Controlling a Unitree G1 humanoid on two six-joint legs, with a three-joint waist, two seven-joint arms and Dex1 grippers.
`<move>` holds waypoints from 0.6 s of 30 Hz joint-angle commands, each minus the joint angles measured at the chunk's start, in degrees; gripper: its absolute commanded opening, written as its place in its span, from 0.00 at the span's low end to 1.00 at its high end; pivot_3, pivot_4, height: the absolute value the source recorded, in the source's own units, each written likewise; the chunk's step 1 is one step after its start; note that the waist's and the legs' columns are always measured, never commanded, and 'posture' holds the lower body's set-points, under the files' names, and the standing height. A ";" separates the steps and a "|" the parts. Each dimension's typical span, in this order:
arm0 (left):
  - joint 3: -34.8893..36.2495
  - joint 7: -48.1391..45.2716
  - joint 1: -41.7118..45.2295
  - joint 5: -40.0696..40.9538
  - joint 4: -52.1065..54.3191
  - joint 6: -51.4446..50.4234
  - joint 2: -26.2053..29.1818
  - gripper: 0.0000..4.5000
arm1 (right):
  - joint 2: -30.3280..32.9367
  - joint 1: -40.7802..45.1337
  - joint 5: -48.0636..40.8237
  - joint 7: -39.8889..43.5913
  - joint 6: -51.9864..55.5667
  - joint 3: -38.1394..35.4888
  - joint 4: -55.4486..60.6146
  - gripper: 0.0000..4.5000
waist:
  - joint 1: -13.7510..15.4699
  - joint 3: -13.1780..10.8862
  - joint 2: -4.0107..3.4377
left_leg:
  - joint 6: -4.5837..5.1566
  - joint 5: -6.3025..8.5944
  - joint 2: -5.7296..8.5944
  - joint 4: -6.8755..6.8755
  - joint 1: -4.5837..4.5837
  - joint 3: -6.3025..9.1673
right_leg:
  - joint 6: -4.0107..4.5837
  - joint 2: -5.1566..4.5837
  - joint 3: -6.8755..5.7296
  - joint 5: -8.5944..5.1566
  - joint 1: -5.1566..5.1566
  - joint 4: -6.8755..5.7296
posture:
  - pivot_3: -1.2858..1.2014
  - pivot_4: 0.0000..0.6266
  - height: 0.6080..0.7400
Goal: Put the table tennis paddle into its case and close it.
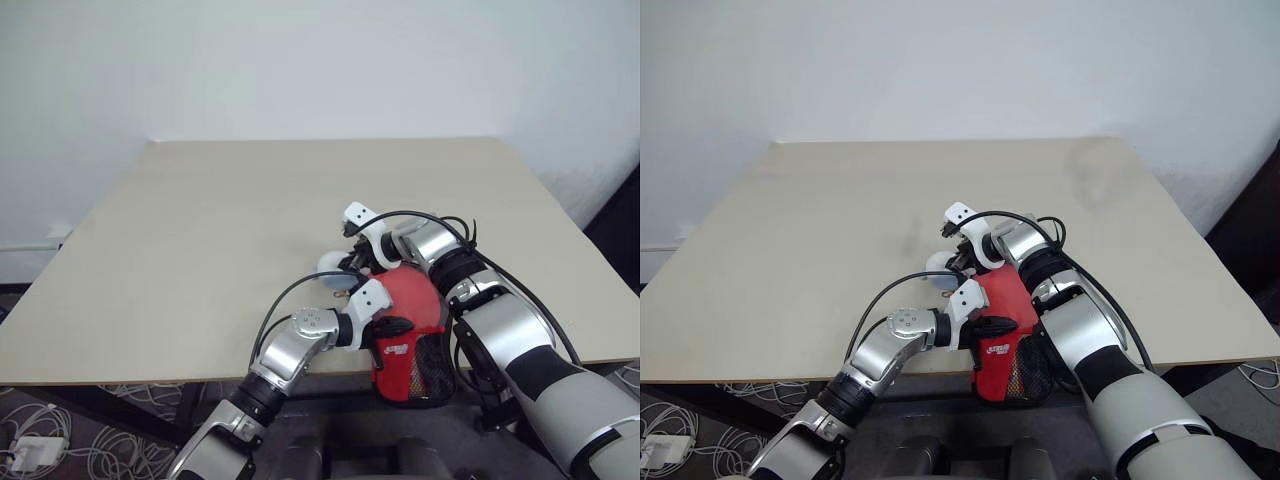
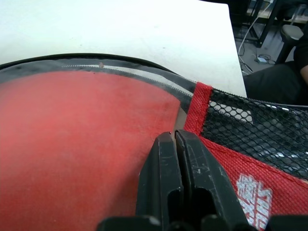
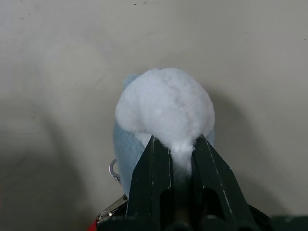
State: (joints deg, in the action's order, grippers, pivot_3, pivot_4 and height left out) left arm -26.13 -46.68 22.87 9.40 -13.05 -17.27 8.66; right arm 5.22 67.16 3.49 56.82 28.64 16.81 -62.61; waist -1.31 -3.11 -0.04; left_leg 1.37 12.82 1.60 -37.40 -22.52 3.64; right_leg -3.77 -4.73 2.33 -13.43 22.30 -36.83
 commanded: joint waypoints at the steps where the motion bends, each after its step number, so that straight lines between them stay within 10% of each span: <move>1: 1.77 2.87 0.95 -2.26 -2.77 -1.21 0.11 0.00 | -0.42 0.51 0.47 0.18 -0.92 -0.55 0.62 0.00 | 0.00 0.00 0.00 | 0.00 0.00 0.00 0.00 0.00 0.00 | 0.00 0.00 0.00 0.00 0.00 0.00 | 0.52 0.00 1.00; 18: 2.06 3.99 -0.86 -2.44 -0.59 -3.29 0.11 0.00 | -3.14 3.71 -2.93 -12.31 -8.38 -9.86 -3.23 0.00 | -0.44 0.01 -0.02 | -0.08 -0.09 -0.02 0.04 0.02 0.05 | 0.04 0.04 -0.01 0.02 -0.01 -0.07 | 0.52 0.00 1.00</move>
State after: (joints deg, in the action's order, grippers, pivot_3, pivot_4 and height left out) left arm -25.26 -44.68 22.31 8.75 -11.71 -18.96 8.22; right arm 1.89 67.34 2.20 47.77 23.09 9.67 -66.95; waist -1.75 -3.10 -0.07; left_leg 1.29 12.72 1.57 -37.36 -22.51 3.69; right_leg -3.72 -4.69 2.33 -13.41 22.29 -36.91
